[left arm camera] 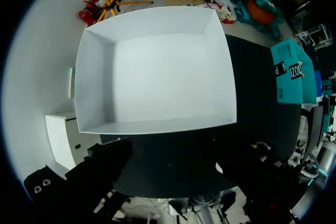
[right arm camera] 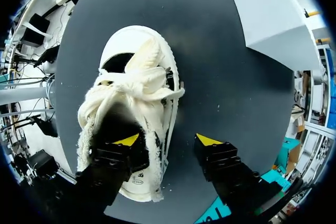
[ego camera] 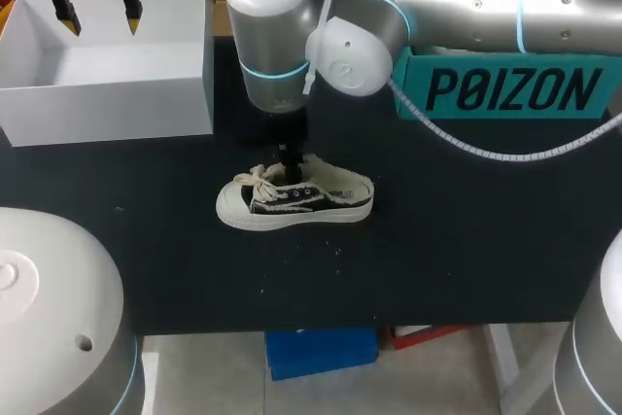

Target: Take the shoe out of the shoebox, open the shoe tongue, remove and reinsert the insole, then place the shoe into the shoebox

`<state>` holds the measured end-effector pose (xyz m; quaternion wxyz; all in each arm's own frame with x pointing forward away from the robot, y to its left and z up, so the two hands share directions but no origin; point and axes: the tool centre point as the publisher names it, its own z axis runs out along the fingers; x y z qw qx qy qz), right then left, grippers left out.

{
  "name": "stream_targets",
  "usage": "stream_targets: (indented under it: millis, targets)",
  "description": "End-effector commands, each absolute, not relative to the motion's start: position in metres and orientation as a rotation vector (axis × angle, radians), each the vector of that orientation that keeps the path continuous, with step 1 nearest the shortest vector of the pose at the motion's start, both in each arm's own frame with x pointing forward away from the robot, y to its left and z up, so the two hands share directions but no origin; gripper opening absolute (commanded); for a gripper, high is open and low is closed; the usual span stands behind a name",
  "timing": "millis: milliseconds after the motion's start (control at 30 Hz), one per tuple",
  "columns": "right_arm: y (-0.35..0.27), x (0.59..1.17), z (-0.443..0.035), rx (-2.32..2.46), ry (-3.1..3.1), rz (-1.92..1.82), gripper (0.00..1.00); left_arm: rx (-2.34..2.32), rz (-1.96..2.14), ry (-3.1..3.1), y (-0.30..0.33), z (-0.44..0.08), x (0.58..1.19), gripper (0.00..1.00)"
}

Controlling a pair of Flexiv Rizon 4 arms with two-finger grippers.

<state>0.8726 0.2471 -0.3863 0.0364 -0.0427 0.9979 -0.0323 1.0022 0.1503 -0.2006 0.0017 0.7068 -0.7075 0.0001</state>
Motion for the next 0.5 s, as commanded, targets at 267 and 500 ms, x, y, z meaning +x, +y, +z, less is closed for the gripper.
stream_targets:
  millis: [267, 500]
  targets:
    - [0.231, 0.862, -0.331, -0.088, 3.058, -0.055, 1.00, 2.219, -0.002, -2.220, 0.150, -0.200, 1.002, 1.00]
    - [0.217, 0.859, -0.309, -0.071, 3.111, 0.153, 1.00, 2.219, -0.002, -2.220, 0.150, -0.200, 1.002, 1.00]
